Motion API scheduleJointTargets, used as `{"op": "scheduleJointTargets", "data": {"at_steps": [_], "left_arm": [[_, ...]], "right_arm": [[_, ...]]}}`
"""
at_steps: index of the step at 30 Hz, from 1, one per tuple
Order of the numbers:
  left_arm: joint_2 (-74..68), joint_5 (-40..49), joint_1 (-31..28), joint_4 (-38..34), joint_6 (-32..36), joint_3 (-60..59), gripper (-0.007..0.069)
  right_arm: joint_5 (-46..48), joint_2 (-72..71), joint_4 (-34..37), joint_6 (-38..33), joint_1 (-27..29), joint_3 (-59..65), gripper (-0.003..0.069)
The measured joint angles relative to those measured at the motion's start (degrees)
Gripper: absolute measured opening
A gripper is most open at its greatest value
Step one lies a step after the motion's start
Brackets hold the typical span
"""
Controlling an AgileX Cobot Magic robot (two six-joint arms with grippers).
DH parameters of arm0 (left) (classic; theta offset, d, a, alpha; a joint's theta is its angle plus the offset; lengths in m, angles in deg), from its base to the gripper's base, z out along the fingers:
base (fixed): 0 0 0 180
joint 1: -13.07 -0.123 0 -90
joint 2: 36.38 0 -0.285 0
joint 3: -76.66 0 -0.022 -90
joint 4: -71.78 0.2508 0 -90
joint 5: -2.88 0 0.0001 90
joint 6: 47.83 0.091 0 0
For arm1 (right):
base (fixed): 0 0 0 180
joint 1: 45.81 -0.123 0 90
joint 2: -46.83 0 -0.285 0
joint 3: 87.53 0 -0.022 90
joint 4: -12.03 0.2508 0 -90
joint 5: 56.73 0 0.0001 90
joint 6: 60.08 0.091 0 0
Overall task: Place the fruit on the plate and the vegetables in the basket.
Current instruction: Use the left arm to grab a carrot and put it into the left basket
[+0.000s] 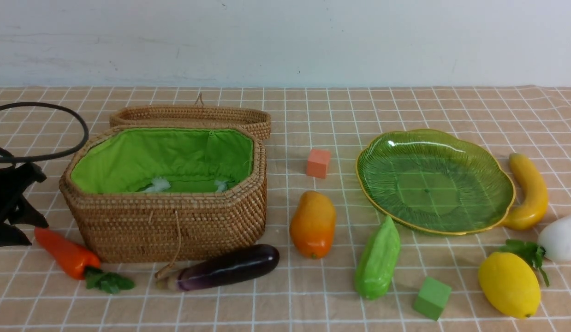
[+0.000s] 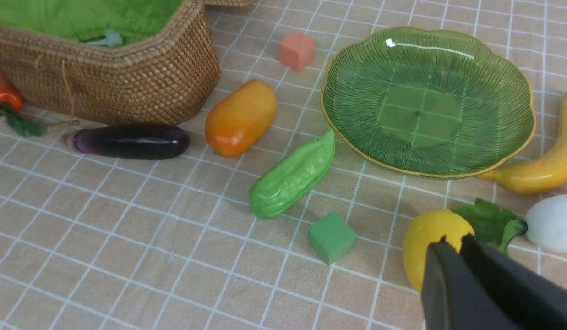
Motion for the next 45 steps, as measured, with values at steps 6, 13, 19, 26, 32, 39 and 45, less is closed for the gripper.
{"op": "scheduleJointTargets", "data": {"at_steps": [6, 13, 19, 26, 32, 39, 45], "left_arm": [[-5.94, -0.87, 0.00, 2.07, -3.43, 2.53, 0.0393], [-12.56, -3.87, 0.00, 2.54, -3.80, 6.06, 0.0402], [-15.35, -3.60, 0.00, 2.63, -4.49, 8.53, 0.0402], [-18.20, -3.00, 2.93, 14.52, -12.56, 10.33, 0.0402], [-18.76, -1.63, 4.36, 22.45, -21.37, 10.93, 0.0399], [-18.76, 2.31, 4.36, 25.48, -22.10, 10.93, 0.0211], [-14.18, 6.96, 4.36, 29.48, -21.24, 10.93, 0.0215]], "right_arm": [[-2.47, 0.00, -0.15, 0.00, 0.00, 0.00, 0.0057], [-6.75, 0.00, 1.81, 0.05, 0.00, -0.05, 0.0065], [-5.88, 0.00, 2.12, 0.05, 0.00, -0.05, 0.0067], [-5.50, 0.00, 2.19, 0.05, 0.00, -0.05, 0.0067], [-5.02, 0.00, 2.19, 0.05, 0.00, -0.05, 0.0067], [-5.02, 0.00, 1.81, 0.05, 0.00, -0.05, 0.0073], [-5.12, 0.00, 1.75, 0.05, 0.00, -0.05, 0.0072]]}}
